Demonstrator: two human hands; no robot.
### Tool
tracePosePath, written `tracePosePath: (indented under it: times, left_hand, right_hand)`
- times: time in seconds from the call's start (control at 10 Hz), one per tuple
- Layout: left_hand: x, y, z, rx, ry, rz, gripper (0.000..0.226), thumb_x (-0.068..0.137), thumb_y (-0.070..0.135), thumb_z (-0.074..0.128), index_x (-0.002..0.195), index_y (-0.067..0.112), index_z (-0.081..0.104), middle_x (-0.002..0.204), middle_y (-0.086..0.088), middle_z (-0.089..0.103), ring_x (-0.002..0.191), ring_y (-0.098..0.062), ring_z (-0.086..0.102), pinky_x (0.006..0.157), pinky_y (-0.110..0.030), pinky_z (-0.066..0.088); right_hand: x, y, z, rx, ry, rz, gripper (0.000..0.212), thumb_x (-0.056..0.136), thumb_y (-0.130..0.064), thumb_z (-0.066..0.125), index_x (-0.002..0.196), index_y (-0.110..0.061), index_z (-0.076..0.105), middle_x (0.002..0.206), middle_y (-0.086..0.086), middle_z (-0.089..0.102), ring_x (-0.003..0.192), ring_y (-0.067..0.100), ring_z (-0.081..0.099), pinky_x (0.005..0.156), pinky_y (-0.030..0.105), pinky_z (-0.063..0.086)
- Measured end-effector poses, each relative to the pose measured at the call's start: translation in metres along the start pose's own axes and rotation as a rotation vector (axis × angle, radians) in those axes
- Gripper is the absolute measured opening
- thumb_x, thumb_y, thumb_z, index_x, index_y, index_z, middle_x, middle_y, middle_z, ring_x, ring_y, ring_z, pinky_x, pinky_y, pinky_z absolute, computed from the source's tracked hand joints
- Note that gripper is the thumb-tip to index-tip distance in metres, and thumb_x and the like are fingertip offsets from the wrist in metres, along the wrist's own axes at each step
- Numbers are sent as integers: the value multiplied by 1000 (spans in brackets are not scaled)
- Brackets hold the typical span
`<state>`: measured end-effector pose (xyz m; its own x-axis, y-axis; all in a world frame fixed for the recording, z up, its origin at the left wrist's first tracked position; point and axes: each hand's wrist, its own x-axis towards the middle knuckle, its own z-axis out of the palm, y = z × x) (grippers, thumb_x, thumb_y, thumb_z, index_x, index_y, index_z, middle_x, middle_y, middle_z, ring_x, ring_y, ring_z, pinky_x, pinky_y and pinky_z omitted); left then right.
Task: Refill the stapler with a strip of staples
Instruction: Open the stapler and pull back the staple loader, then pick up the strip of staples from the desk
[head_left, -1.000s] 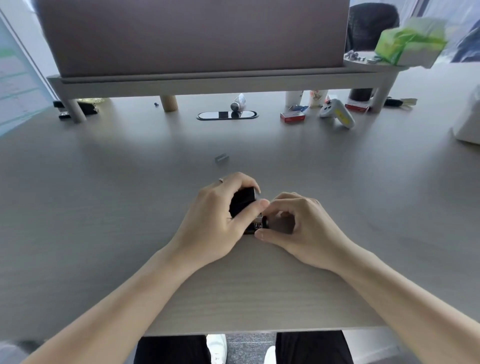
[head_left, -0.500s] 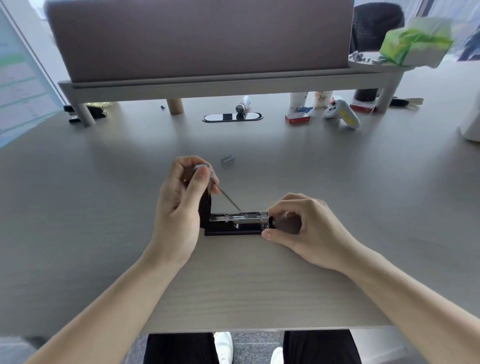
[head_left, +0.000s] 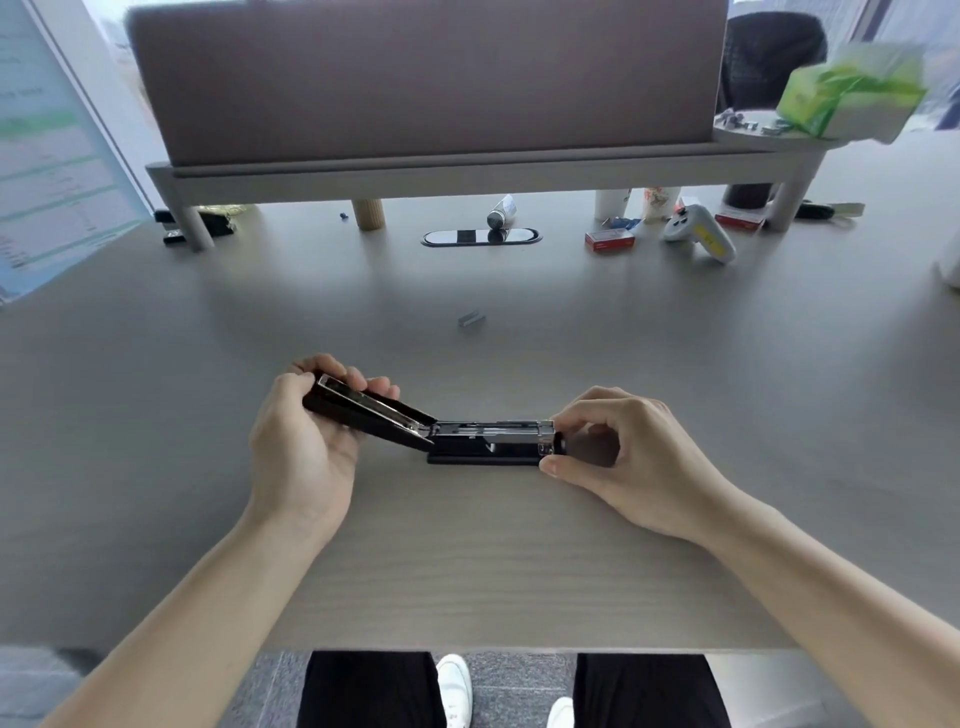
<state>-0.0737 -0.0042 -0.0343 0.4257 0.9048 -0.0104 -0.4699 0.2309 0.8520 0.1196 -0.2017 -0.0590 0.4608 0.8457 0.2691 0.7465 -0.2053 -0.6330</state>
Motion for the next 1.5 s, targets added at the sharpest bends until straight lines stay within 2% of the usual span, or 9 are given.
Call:
tracePosePath:
  times: [0.1, 0.2, 0.3, 0.5, 0.8, 1.0, 1.1, 1.3, 1.5]
  left_hand:
    - [8, 12, -25, 950, -143, 585, 37, 92, 3, 39, 91, 21, 71, 97, -4, 71, 100, -29, 69, 101, -30, 45]
    - [13, 29, -26, 1737, -667, 981, 28, 96, 18, 54, 115, 23, 74, 120, 4, 73, 106, -21, 64, 105, -33, 42]
    - [6, 31, -13, 1832, -851, 744, 35, 96, 46, 57, 125, 33, 70, 111, 16, 74, 91, -14, 67, 86, -28, 50]
    - [10, 25, -20, 1691, -738, 676, 25, 92, 46, 68, 116, 38, 70, 98, 17, 70, 87, -17, 66, 79, -31, 51]
    - [5, 14, -27, 1563, -672, 512, 23, 92, 48, 67, 114, 42, 67, 100, 20, 70, 99, -12, 64, 87, -42, 53]
    - [7, 21, -21, 1633, -712, 470, 39, 91, 54, 68, 127, 41, 64, 113, 23, 66, 106, -2, 61, 93, -28, 51]
    - [12, 30, -7, 1576, -698, 425, 53, 88, 63, 62, 136, 39, 61, 122, 23, 63, 112, 1, 60, 94, -20, 44]
    - [67, 15, 46, 1555, -588, 397, 33, 97, 43, 67, 124, 24, 72, 120, 8, 74, 104, -11, 67, 87, -24, 44]
    - [122, -18, 72, 1685, -534, 324, 41, 96, 30, 72, 131, 7, 70, 132, -9, 72, 118, -28, 68, 91, -25, 44]
  right_hand:
    - [1, 0, 1, -8, 0, -6, 14, 81, -38, 87, 89, -34, 78, 92, -14, 71, 87, 0, 63, 74, 8, 42]
    - [1, 0, 1, -8, 2, -6, 13, 81, -37, 87, 89, -35, 77, 92, -13, 71, 88, 1, 63, 74, 7, 41]
    - [0, 0, 0, -9, -1, 1, 12, 81, -36, 87, 88, -37, 77, 91, -15, 70, 86, 0, 63, 72, 7, 40]
    - [1, 0, 1, -20, 5, -1, 12, 82, -37, 87, 90, -34, 78, 92, -15, 71, 87, 2, 64, 75, 9, 43]
    - [2, 1, 1, -17, 6, -6, 13, 83, -36, 86, 92, -31, 79, 93, -11, 72, 86, 7, 67, 78, 19, 49]
    - [-2, 0, -5, -23, -34, -9, 32, 84, -47, 82, 114, -39, 75, 104, -19, 70, 100, -3, 64, 82, 4, 42]
    - [6, -1, -16, -8, -12, -12, 47, 92, -60, 60, 130, -33, 69, 114, -20, 70, 107, -6, 65, 89, 4, 44]
    - [64, 20, -19, -196, 12, 62, 40, 99, -42, 65, 133, -22, 69, 125, -3, 70, 114, 17, 63, 90, 24, 41]
    - [79, 38, 0, -312, 23, 108, 51, 97, -50, 64, 142, -25, 61, 142, -2, 62, 136, 24, 51, 114, 37, 39]
